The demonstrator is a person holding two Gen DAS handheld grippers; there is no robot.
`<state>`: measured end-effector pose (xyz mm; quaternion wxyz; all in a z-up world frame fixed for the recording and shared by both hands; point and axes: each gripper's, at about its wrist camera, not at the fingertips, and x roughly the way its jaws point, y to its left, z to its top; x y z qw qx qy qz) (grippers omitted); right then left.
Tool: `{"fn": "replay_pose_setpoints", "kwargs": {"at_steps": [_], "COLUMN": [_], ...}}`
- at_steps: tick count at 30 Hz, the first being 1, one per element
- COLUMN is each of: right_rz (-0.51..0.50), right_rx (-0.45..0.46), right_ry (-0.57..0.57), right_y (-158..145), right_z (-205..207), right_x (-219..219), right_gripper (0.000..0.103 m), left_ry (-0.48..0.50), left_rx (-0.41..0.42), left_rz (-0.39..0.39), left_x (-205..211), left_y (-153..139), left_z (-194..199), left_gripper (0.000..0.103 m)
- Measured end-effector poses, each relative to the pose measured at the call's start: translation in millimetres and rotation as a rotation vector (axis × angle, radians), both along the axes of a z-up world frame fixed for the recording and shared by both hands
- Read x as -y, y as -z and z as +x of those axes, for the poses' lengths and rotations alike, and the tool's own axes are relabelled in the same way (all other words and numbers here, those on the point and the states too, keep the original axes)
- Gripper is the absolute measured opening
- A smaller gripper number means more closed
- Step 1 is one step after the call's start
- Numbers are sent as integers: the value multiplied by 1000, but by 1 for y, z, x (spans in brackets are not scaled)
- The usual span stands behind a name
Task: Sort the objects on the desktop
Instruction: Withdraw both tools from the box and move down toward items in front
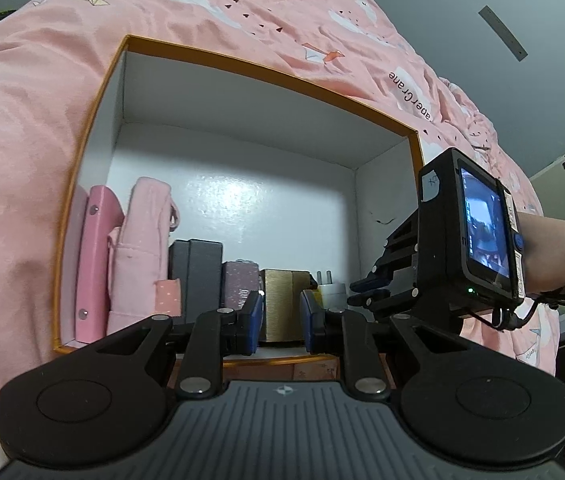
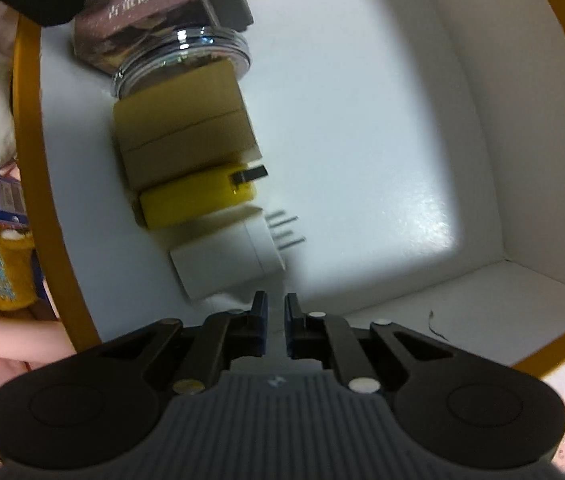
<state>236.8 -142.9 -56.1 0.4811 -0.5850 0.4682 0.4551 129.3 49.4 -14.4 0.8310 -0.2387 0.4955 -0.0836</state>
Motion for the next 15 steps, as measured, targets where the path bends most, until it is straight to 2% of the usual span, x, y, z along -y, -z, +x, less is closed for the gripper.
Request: {"fn": "replay_pose_setpoints", "kwargs": {"at_steps": [5, 8, 12, 15], "right_rz": [68, 79, 102, 163], "right_rx": [-67, -78, -51, 6], "right_ry": [38, 72, 106, 129], "right_y": [-8, -9, -20, -42], "right_z": [8, 15, 20, 15], "right_x": [-2, 1, 6, 13], "right_gripper": [2, 2, 4, 7], "left_ry": [6, 21, 60, 83], "left_rx": [9, 11, 29, 46], "left_rz": [25, 30, 50, 55], "left_x": [-1, 0, 3, 4], "left_y": [-3, -4, -12, -18], "left_z": [-3, -6, -13, -21], "left_gripper": [22, 22, 22, 22]}}
